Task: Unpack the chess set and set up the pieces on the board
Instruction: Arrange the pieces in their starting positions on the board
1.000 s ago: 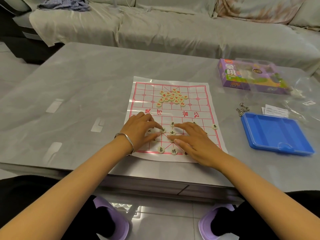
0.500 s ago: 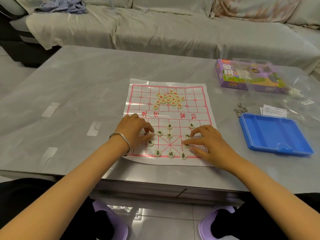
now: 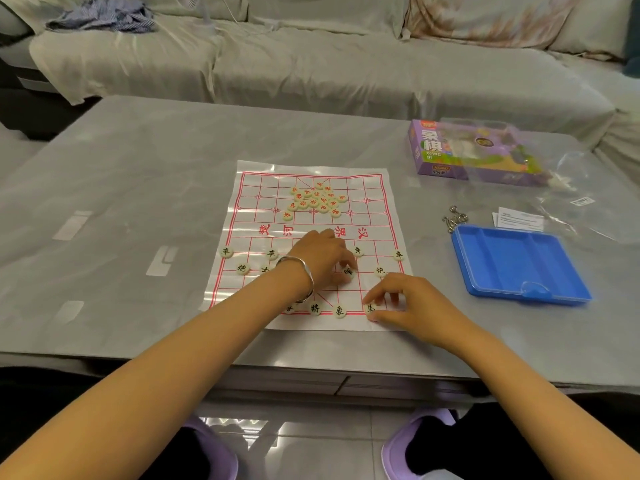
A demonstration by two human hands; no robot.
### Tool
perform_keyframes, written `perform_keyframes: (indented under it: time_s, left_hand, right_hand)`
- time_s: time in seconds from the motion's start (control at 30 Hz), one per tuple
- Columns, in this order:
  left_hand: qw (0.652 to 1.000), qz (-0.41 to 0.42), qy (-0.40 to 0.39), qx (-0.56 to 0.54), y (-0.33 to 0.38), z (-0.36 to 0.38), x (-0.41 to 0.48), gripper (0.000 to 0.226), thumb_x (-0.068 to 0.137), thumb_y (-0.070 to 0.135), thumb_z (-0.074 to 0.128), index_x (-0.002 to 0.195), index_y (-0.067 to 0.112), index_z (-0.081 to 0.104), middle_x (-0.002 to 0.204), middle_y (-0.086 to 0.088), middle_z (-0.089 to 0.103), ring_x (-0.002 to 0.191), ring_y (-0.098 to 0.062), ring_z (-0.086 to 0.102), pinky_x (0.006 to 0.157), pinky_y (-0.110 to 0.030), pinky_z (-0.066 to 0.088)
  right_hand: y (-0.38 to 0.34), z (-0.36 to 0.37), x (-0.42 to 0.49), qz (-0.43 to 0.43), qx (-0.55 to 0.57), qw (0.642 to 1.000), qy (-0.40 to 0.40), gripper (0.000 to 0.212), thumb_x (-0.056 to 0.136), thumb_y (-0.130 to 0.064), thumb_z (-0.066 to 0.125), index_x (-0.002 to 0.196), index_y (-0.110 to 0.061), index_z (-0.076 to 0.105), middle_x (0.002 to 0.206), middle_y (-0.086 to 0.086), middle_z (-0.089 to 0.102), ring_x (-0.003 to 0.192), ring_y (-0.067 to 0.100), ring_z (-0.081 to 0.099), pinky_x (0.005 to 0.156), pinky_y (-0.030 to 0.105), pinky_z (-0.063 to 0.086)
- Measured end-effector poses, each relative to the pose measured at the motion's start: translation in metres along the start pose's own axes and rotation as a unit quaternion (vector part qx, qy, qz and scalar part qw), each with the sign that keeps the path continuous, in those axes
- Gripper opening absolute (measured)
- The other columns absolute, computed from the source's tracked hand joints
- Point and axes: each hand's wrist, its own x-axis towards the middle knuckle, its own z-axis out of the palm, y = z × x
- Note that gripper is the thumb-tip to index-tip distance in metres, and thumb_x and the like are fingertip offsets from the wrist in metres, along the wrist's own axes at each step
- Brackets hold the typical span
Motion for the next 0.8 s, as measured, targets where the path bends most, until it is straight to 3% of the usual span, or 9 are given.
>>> perform_keyframes:
  time_s: [0.4, 0.6, 0.8]
  left_hand:
    - [0.988, -0.078, 0.077, -0.112, -0.029, -0.008, -0.066, 0.029, 0.089, 0.037, 0.054, 0.117, 0.029, 0.057, 0.114, 0.007, 0.060, 0.104, -0.014, 0.048, 0.091, -0.028, 0.041]
    - [0.984, -0.140, 0.054, -0.095, -0.056, -0.003, -0.118, 0.031, 0.082, 0.050, 0.057, 0.102, 0.026, 0.063, 0.097, 0.007, 0.063, 0.087, -0.009, 0.049, 0.078, -0.021, 0.042]
    - [0.986, -0.154, 0.007, -0.064, -0.059, 0.008, -0.124, 0.037, 0.079, 0.057, 0.057, 0.098, 0.026, 0.061, 0.099, 0.007, 0.062, 0.085, -0.008, 0.046, 0.078, -0.017, 0.039]
  right_hand:
    - [-0.007, 0.010, 0.000, -0.015, 0.011, 1.000, 0.023, 0.029, 0.081, -0.040, 0.066, 0.109, -0.039, 0.058, 0.104, -0.021, 0.054, 0.090, 0.002, 0.051, 0.073, 0.008, 0.040]
    - [-0.018, 0.014, 0.003, -0.044, 0.032, 0.997, 0.056, 0.025, 0.084, -0.040, 0.062, 0.108, -0.041, 0.056, 0.108, -0.019, 0.054, 0.096, 0.002, 0.052, 0.080, 0.008, 0.037]
    - [-0.018, 0.020, 0.006, -0.035, 0.039, 0.997, 0.053, 0.022, 0.084, -0.036, 0.063, 0.105, -0.040, 0.056, 0.109, -0.019, 0.054, 0.101, 0.004, 0.051, 0.082, 0.009, 0.038]
